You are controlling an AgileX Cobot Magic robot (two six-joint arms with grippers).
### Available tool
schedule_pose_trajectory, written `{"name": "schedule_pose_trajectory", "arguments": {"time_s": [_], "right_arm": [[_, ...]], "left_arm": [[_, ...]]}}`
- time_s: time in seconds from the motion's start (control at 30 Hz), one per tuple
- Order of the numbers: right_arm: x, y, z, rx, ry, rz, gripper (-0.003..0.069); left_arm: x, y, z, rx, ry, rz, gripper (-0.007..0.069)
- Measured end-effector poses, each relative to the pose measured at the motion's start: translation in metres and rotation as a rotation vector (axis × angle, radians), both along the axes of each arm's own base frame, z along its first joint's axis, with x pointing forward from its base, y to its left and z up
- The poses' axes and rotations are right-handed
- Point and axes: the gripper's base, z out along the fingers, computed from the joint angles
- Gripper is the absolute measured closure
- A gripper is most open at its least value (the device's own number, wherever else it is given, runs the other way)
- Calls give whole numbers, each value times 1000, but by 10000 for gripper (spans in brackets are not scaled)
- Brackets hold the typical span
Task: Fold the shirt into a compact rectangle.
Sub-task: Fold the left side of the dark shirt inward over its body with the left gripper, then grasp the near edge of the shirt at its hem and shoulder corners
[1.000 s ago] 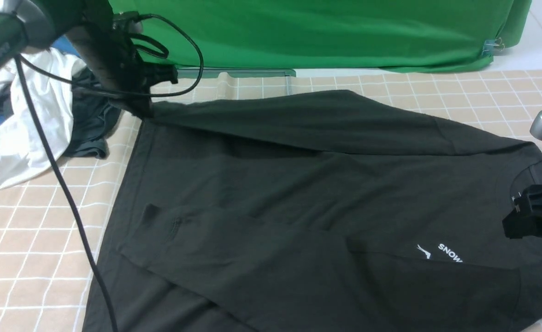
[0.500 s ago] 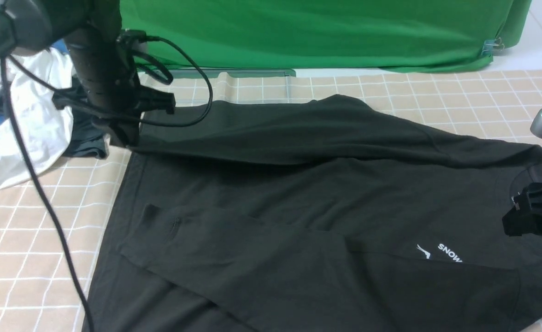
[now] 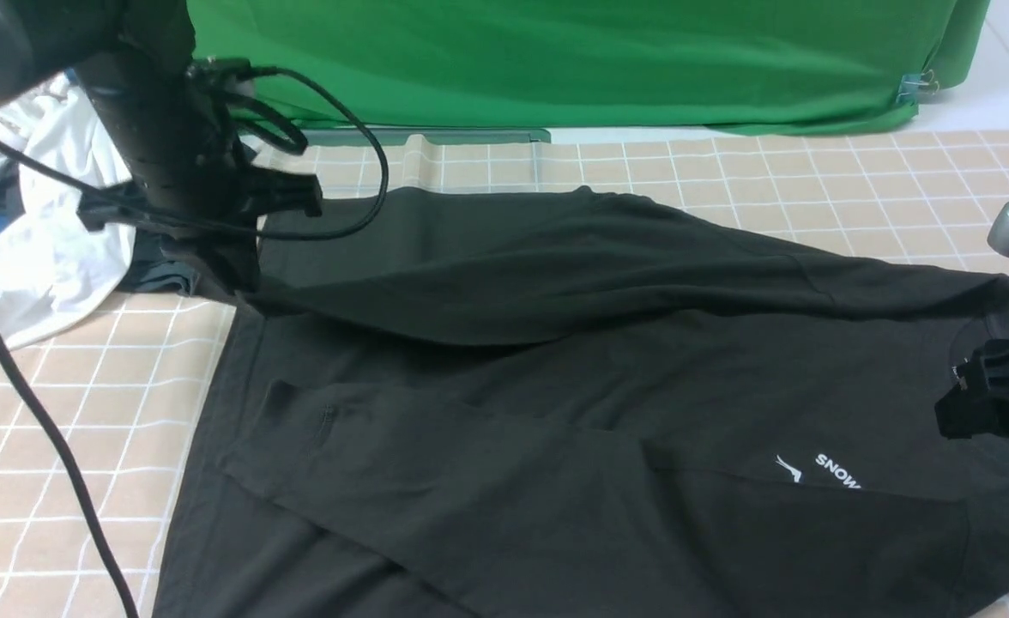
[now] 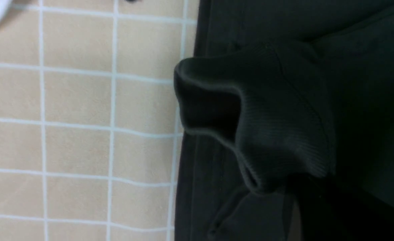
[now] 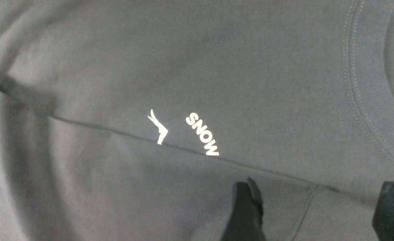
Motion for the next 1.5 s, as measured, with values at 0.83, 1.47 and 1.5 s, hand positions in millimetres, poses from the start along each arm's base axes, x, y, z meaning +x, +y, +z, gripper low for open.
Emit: {"name": "schedule_pose_trajectory", "arguments": {"time_s": [0.83, 1.47, 1.5], "right_arm": [[62, -1, 30, 25, -39, -15, 139], [173, 45, -55, -152, 94, 221, 139], [175, 46, -58, -167, 90, 226, 139]], "left_arm": [[2, 2, -9, 37, -20, -104, 351], [-6, -1, -52, -12, -64, -113, 609], [-6, -1, -51, -12, -66, -113, 609]]}}
